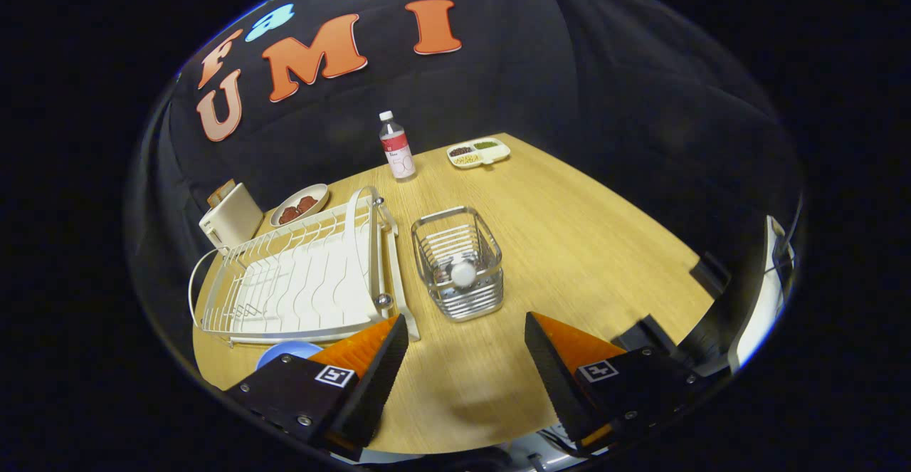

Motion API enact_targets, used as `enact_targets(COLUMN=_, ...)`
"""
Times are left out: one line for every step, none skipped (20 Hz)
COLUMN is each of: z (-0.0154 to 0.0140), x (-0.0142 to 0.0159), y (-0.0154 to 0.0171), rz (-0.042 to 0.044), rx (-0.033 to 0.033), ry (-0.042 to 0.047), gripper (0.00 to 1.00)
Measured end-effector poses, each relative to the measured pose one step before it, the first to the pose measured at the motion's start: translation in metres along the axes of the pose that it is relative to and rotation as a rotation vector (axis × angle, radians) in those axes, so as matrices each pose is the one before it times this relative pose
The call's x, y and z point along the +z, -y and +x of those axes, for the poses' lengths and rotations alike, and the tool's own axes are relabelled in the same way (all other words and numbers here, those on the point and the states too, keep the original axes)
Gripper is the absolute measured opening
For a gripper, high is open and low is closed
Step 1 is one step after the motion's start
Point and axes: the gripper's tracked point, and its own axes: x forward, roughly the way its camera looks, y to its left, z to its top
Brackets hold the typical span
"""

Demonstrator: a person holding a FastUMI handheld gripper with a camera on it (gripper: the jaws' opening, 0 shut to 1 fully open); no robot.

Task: Take the plate from the dish rack, then take the spoon from the basket and place it into the plate.

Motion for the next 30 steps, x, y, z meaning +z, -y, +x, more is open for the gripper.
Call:
enact_targets(z=0.00310, x=0.01098, y=0.00194, rz=-0.02831, rx=0.00248, ry=0.03404, gripper=0.98)
enact_targets(z=0.00315, x=0.01014, y=0.00142, rz=-0.02753, rx=0.00233, ry=0.03540, gripper=0.98)
enact_targets(z=0.00268, x=0.00875, y=0.00038, rz=-0.02907, rx=0.00579, ry=0.03203, gripper=0.98)
enact_targets(z=0.00336, x=0.00707, y=0.00029, rz=-0.02969, rx=0.00483, ry=0.02718, gripper=0.98)
enact_targets(z=0.00442, x=0.00563, y=-0.00139, rz=-0.03105, rx=0.01175, ry=0.02599, gripper=0.98)
enact_targets(z=0.00325, x=0.00315, y=-0.00314, rz=-0.02585, rx=0.02062, ry=0.01571, gripper=0.98)
enact_targets(z=0.00276, x=0.00173, y=-0.00298, rz=-0.02169, rx=0.01914, ry=0.01196, gripper=0.98)
enact_targets(z=0.00402, x=0.00035, y=-0.00270, rz=-0.01571, rx=0.01817, ry=0.00972, gripper=0.98)
enact_targets(z=0.00303, x=-0.00143, y=-0.00174, rz=-0.01063, rx=0.01150, ry=-0.00425, gripper=0.96)
enact_targets(z=0.00413, x=-0.00295, y=-0.00287, rz=-0.00678, rx=0.01896, ry=-0.00350, gripper=0.93)
enact_targets(z=0.00262, x=-0.00260, y=-0.00096, rz=-0.00349, rx=0.01148, ry=-0.00236, gripper=0.87)
enact_targets(z=0.00363, x=-0.00165, y=-0.00238, rz=-0.00341, rx=0.01759, ry=-0.00203, gripper=0.83)
enact_targets(z=0.00203, x=-0.00246, y=-0.00077, rz=-0.00793, rx=0.01197, ry=-0.00730, gripper=0.74)
enact_targets(z=0.00458, x=-0.00180, y=0.00182, rz=-0.00854, rx=0.00322, ry=-0.00290, gripper=0.68)
enact_targets(z=0.00176, x=0.00032, y=0.00199, rz=-0.00343, rx=-0.00041, ry=-0.00042, gripper=0.58)
enact_targets(z=0.00209, x=-0.00072, y=0.00093, rz=0.00189, rx=0.00406, ry=-0.00119, gripper=0.48)
enact_targets(z=0.00163, x=0.00101, y=0.00074, rz=0.00462, rx=0.00446, ry=-0.00173, gripper=0.37)
enact_targets(z=0.00029, x=-0.00055, y=0.00134, rz=0.00350, rx=0.00120, ry=-0.00053, gripper=0.31)
enact_targets(z=-0.00110, x=0.00319, y=-0.00156, rz=0.00087, rx=0.01280, ry=0.00562, gripper=0.17)
enact_targets(z=0.00305, x=0.00057, y=0.00081, rz=-0.01024, rx=0.00663, ry=0.00019, gripper=0.16)
enact_targets(z=0.00047, x=0.00105, y=-0.00039, rz=-0.00632, rx=0.01042, ry=0.00584, gripper=0.15)
enact_targets(z=0.00094, x=0.00154, y=0.00019, rz=-0.00077, rx=0.00140, ry=0.00499, gripper=0.15)
enact_targets(z=-0.00028, x=0.00177, y=-0.00055, rz=0.00370, rx=0.00633, ry=-0.00003, gripper=0.13)
enact_targets(z=-0.00118, x=0.00131, y=-0.00044, rz=0.00802, rx=0.00373, ry=0.00248, gripper=0.13)
enact_targets(z=-0.00238, x=0.00351, y=0.00068, rz=0.00566, rx=0.00085, ry=0.00653, gripper=0.13)
enact_targets(z=-0.00075, x=0.00412, y=0.00082, rz=-0.00056, rx=0.00152, ry=0.00802, gripper=0.13)
enact_targets(z=-0.00187, x=0.00399, y=0.00111, rz=-0.00421, rx=-0.00140, ry=0.00755, gripper=0.13)
enact_targets(z=-0.00118, x=0.00391, y=0.00030, rz=-0.00450, rx=-0.00034, ry=0.00581, gripper=0.13)
enact_targets(z=-0.00229, x=0.00512, y=0.00063, rz=-0.00349, rx=-0.00045, ry=0.00955, gripper=0.13)
enact_targets(z=-0.00088, x=0.00468, y=0.00050, rz=-0.00311, rx=-0.00471, ry=0.00641, gripper=0.13)
